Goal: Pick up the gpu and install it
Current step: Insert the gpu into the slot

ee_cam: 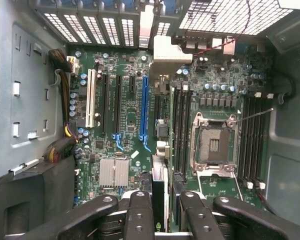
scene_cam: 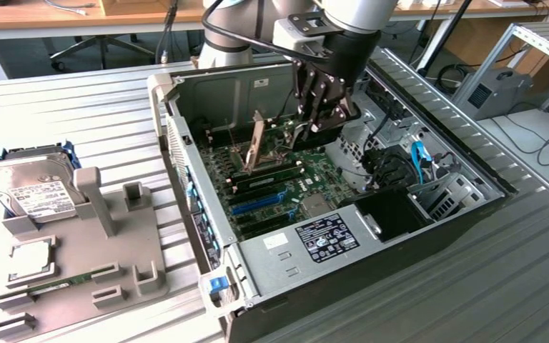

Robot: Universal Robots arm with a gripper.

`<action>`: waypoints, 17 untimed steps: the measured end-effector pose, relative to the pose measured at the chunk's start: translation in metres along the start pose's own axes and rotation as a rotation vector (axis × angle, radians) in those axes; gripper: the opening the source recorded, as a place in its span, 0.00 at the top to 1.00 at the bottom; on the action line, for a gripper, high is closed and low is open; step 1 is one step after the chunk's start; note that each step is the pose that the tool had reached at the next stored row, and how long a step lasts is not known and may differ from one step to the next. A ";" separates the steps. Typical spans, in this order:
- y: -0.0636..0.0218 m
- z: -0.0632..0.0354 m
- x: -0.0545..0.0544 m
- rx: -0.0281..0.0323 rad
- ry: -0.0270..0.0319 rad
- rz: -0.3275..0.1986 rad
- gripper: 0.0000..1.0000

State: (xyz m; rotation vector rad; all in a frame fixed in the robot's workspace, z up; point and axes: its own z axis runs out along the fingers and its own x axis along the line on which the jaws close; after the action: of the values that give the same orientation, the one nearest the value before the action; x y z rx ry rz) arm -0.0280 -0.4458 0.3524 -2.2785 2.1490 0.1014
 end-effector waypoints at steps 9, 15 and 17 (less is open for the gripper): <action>-0.0001 0.0026 0.001 0.0000 -0.0001 0.000 0.74; -0.0001 0.0037 0.001 0.0000 0.0001 0.000 0.74; -0.0001 0.0041 0.001 0.0000 0.0000 0.000 0.74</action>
State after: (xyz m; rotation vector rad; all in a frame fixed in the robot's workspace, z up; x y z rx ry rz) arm -0.0280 -0.4462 0.3483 -2.2786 2.1490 0.1014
